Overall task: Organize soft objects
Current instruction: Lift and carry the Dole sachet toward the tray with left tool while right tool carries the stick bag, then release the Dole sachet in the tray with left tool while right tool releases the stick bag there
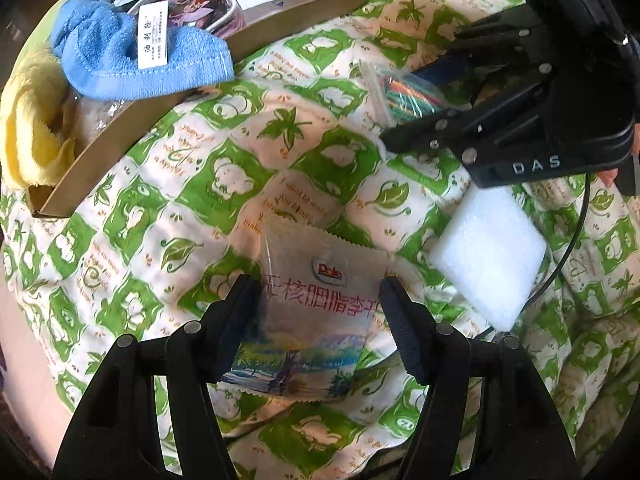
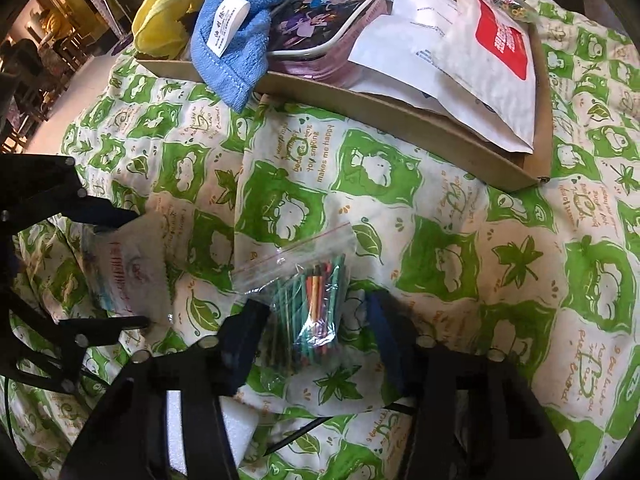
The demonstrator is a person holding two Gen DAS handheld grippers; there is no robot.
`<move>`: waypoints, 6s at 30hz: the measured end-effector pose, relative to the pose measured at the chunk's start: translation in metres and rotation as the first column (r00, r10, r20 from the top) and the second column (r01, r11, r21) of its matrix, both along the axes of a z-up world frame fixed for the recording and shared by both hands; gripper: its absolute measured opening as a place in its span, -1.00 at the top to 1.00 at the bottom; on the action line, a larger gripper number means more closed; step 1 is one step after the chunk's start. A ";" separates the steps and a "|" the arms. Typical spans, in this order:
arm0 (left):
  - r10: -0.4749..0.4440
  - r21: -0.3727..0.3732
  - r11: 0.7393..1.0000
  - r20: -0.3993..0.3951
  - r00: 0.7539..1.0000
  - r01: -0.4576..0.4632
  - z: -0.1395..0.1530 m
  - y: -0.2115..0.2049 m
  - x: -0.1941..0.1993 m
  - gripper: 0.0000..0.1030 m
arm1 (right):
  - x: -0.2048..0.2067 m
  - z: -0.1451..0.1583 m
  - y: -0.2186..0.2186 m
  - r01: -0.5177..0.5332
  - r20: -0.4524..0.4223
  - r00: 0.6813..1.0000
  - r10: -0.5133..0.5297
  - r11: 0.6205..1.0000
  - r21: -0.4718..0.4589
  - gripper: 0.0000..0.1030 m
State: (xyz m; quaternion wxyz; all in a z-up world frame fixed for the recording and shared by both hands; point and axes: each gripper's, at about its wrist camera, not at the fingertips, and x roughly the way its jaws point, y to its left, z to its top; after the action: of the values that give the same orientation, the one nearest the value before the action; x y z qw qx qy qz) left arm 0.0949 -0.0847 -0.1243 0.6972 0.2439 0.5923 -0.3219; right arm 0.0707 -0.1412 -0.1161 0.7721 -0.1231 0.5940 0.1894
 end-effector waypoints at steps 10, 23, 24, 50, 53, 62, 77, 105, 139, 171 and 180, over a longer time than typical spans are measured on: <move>-0.051 0.112 0.993 0.037 0.998 0.047 -0.015 -0.016 -0.022 -0.39 | -0.006 -0.004 -0.011 0.012 0.000 1.000 -0.012 1.000 0.014 0.10; 0.100 0.056 0.993 0.111 0.989 -0.106 0.022 0.037 -0.005 -0.17 | -0.005 0.007 -0.017 0.024 0.035 0.999 -0.025 0.999 0.027 0.42; 0.117 0.050 0.991 0.108 0.987 -0.123 0.026 0.039 -0.004 -0.17 | -0.006 0.008 -0.016 0.024 0.036 0.999 -0.025 0.999 0.027 0.43; 0.235 0.029 0.970 0.163 0.958 -0.243 0.043 0.034 -0.006 -0.17 | -0.013 0.043 -0.046 0.066 0.058 0.996 -0.073 0.991 0.115 0.57; 0.240 0.025 0.968 0.171 0.955 -0.248 0.043 0.033 -0.007 -0.17 | -0.014 0.049 -0.051 0.071 0.062 0.995 -0.079 0.989 0.126 0.57; 0.282 -0.028 0.959 0.192 0.940 -0.282 0.061 0.037 -0.011 -0.16 | -0.021 0.071 -0.067 0.090 0.084 0.991 -0.104 0.983 0.160 0.57; 0.418 -0.133 0.907 0.182 0.890 -0.399 0.089 0.066 0.011 -0.16 | -0.020 0.075 -0.081 0.120 0.075 0.988 -0.137 0.972 0.200 0.57; 0.451 -0.147 0.892 0.253 0.856 -0.427 0.115 0.041 0.046 -0.16 | 0.000 0.099 -0.091 0.143 0.080 0.984 -0.161 0.969 0.200 0.57; 0.507 -0.192 0.860 0.215 0.835 -0.473 0.143 0.023 0.183 -0.16 | 0.170 0.139 -0.083 0.234 -0.024 0.972 -0.234 0.950 0.208 0.56; 0.546 -0.216 0.837 0.250 0.800 -0.503 0.145 0.019 0.204 -0.36 | 0.199 0.156 -0.100 0.304 0.011 0.946 -0.325 0.895 0.327 -0.12; 0.518 -0.214 0.855 0.304 0.800 -0.472 0.162 0.018 0.173 -0.41 | 0.163 0.166 -0.109 0.306 0.044 0.939 -0.342 0.883 0.355 -0.29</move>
State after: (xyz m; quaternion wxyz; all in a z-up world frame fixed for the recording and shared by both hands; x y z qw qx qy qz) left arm 0.2683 -0.0662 0.0374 0.8651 0.0889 0.4797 -0.1166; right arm 0.2337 -0.2498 0.0495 0.8325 0.1045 0.5225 0.1516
